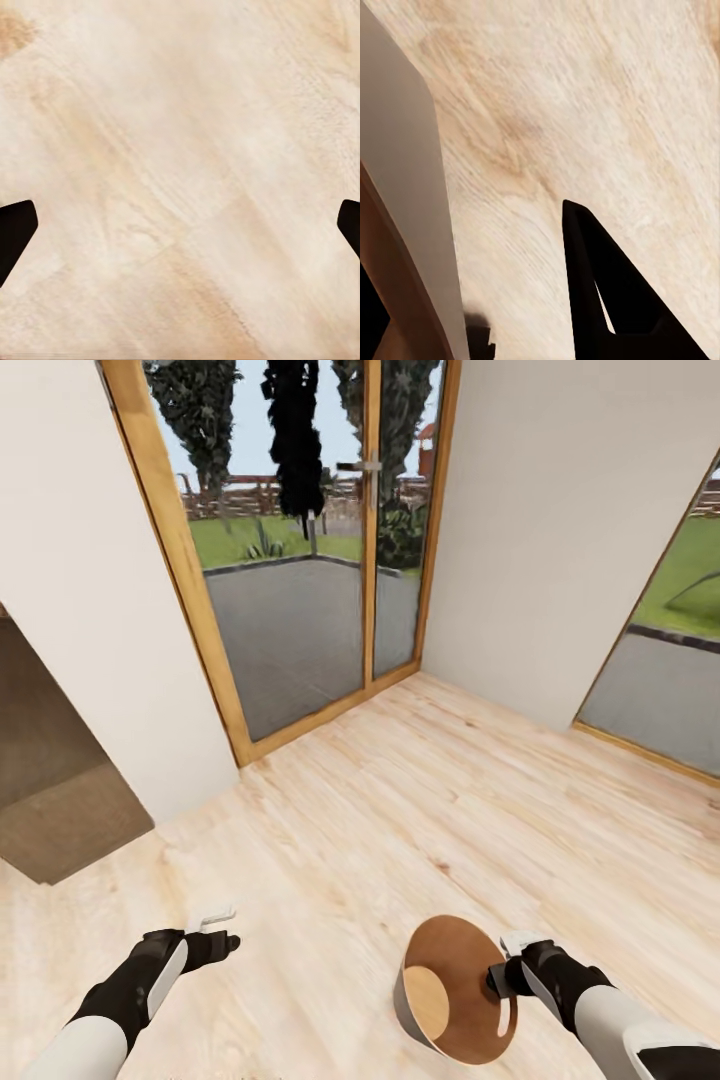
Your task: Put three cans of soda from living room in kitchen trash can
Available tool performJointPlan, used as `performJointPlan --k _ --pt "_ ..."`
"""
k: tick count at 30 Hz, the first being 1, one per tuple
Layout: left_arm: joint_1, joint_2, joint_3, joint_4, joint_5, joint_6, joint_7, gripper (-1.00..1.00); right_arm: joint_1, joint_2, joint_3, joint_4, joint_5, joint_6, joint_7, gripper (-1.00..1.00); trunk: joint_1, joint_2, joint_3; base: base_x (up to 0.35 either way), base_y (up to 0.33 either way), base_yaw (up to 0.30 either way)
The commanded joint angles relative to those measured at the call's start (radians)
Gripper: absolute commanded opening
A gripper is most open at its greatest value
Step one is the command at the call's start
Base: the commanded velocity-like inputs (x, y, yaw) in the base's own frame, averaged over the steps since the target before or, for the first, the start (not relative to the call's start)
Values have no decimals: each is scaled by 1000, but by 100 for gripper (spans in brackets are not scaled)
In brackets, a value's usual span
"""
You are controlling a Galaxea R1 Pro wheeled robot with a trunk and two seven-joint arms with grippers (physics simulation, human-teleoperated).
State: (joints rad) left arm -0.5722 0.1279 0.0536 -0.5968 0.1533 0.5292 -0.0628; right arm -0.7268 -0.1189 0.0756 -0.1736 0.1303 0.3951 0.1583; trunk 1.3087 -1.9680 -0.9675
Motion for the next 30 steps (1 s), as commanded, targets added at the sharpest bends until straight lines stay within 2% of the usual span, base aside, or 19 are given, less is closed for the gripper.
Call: performJointPlan --k 1,30 --pt "0 0 0 0 0 0 0 100 0 0 -7 0 -12 1 5 -100 0 0 0 0 0 246" --pt "0 0 -1 0 0 0 0 100 0 1 -7 3 -13 -1 7 -100 0 0 0 0 0 246"
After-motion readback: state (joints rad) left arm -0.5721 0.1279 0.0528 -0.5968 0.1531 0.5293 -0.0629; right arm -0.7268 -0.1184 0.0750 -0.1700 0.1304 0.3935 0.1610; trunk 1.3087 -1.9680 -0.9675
